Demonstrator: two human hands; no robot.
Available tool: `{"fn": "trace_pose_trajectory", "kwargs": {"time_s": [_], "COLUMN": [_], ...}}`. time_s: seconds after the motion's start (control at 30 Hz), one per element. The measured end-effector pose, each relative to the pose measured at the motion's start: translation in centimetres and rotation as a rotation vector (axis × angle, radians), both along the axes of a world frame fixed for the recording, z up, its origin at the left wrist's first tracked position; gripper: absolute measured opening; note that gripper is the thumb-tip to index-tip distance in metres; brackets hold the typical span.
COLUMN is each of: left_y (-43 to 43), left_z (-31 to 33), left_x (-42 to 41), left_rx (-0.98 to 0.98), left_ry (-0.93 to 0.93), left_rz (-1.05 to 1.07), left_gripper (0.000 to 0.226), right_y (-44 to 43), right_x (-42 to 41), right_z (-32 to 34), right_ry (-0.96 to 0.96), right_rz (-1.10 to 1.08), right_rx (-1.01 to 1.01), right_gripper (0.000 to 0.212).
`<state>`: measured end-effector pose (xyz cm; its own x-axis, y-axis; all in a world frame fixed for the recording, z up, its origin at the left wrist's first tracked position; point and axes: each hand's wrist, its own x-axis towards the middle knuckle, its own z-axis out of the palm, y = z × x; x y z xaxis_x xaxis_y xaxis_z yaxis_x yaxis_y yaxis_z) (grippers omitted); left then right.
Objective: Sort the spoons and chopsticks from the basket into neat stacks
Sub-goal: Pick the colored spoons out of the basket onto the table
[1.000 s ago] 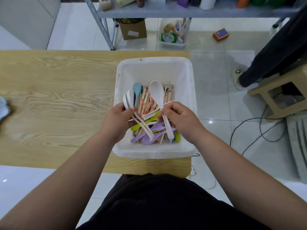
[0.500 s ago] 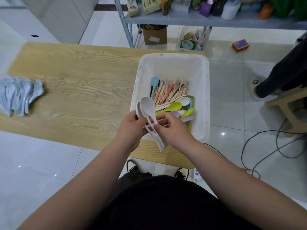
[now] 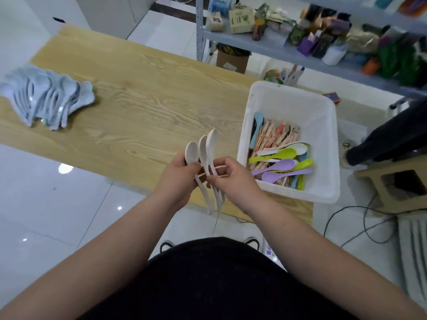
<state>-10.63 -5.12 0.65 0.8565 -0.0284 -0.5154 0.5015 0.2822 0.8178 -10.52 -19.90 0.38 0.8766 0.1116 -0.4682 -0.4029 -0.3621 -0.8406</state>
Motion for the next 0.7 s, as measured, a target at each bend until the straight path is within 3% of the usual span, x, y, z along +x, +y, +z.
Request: {"fn": "trace_pose_trajectory", "kwargs": {"time_s": [0.1, 0.27, 0.7], "left_y": [4.2, 8.5, 13.4], "left_z": [-0.8, -2.0, -3.3], "left_x": [-0.3, -0.1, 6.4], "left_rx": [-0.109, -0.078, 0.077], "left_ry": [0.044, 0.074, 0.151], "left_rz": [0.003, -0.073, 0.023], "left_gripper": [0.047, 0.064, 0.064], "right_y": [3.8, 7.2, 11.5], "right_x": [-0.1, 0.1, 8.2], "right_z": [-0.4, -0.7, -3.3], "right_ry": [0.022, 0.089, 0.293], "right_rz": [-0.003, -0.025, 0.022], "right_rx": [-0.03, 0.031, 0.247], "right_gripper": [0.018, 0.015, 0.017]}}
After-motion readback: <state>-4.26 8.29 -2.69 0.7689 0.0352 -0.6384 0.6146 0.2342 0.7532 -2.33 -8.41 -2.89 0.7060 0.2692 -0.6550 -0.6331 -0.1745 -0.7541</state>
